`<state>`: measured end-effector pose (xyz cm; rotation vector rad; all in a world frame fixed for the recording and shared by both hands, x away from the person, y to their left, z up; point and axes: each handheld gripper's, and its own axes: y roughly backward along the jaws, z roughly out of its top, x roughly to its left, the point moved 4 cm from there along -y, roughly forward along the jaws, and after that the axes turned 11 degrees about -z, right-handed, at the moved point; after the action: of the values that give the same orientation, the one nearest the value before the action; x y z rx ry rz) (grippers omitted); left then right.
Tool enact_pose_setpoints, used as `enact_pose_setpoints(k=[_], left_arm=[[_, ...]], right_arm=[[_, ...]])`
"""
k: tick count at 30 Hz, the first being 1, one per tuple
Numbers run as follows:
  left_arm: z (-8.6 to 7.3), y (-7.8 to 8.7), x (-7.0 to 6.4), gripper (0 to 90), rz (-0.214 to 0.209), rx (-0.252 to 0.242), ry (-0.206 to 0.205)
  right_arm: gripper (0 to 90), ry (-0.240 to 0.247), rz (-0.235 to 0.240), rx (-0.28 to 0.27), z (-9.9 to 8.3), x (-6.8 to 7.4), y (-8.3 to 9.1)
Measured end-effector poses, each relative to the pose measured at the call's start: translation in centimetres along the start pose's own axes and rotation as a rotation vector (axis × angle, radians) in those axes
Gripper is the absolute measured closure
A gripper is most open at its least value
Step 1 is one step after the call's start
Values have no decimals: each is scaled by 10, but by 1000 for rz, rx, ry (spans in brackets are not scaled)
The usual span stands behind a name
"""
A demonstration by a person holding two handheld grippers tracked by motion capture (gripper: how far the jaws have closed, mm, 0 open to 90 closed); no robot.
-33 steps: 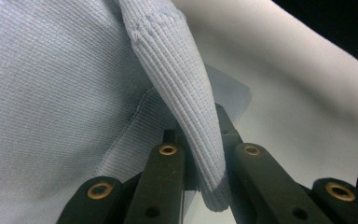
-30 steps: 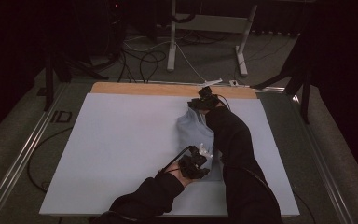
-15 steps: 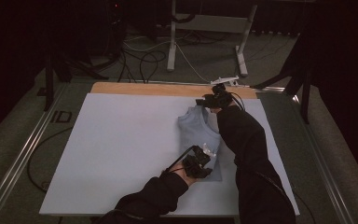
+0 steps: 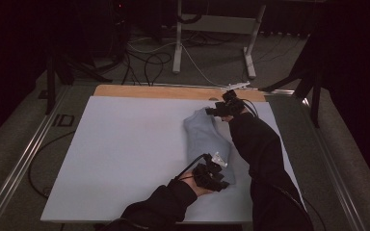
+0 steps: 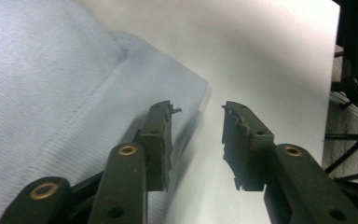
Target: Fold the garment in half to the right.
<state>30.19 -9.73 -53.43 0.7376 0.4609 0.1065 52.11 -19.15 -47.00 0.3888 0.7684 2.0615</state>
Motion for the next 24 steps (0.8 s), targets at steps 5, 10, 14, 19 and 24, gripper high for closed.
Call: enact_pose_setpoints(k=[5,10,14,19,24], left_arm=[[0,6,-4,569,-19,-27,-27],[0,20,-5,469,-10,-94,-43],[-1,33,-3,392,-14,-129,-55],[-6,47,-1,244,-45,-196,-87],[-12,60,2,99,-35,-241,-123]], right_arm=[[354,-8,8,-9,-2,0,6],[343,-15,23,20,-12,7,-3],[338,-23,28,31,-17,10,-10],[338,-33,26,47,-19,10,-19],[338,-55,12,65,-20,8,-29]])
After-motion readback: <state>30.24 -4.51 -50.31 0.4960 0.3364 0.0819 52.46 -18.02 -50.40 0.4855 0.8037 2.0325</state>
